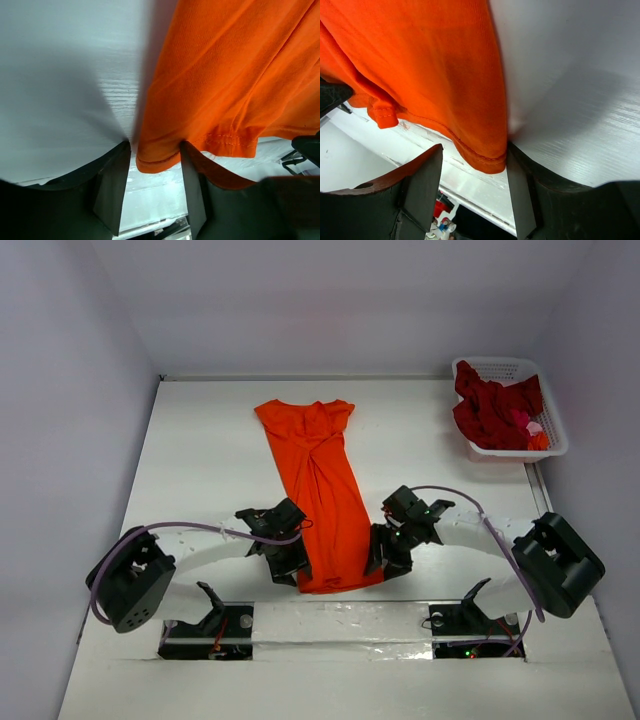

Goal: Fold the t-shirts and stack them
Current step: Grab the bottom of the folded rectangular tshirt with both arms

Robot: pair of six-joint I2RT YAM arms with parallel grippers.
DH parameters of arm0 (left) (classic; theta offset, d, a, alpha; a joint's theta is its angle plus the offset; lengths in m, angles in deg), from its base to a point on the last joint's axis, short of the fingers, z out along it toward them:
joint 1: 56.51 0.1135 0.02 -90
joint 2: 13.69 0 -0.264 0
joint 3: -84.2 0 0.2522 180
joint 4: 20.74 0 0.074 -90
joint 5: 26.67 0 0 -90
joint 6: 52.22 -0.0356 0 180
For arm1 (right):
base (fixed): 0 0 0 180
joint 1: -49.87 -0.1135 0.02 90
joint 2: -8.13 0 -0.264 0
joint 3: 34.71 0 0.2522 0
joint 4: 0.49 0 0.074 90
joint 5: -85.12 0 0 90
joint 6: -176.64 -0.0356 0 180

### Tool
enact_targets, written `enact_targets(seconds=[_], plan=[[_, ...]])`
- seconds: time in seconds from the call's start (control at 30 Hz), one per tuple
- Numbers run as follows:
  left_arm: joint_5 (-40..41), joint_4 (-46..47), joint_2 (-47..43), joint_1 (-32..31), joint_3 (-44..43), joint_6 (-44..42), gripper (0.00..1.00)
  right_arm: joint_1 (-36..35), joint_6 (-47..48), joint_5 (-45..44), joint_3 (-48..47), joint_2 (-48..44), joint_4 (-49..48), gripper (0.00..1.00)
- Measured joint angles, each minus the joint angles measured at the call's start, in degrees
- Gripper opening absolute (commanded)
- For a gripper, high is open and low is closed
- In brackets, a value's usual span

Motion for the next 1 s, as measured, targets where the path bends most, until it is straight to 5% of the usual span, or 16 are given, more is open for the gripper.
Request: enact_targets(seconds=[0.3, 0.53, 1.0], plan=[[0.0, 0.4, 0.4, -0.5, 0.0, 0.1, 0.33, 0.0, 0.0, -0.4, -0.1, 0.0, 0.0, 0.57], [0.2, 0.3, 0.4, -0.5, 0.0, 0.2, 0.31, 0.0, 0.3, -1.4, -0.1, 0.0, 0.0, 0.41], [-0.5, 1.4, 1.2, -0.5, 0.1, 0.2, 0.24, 0.0, 0.4, -1.7, -0.1, 0.3, -0.2, 0.31]])
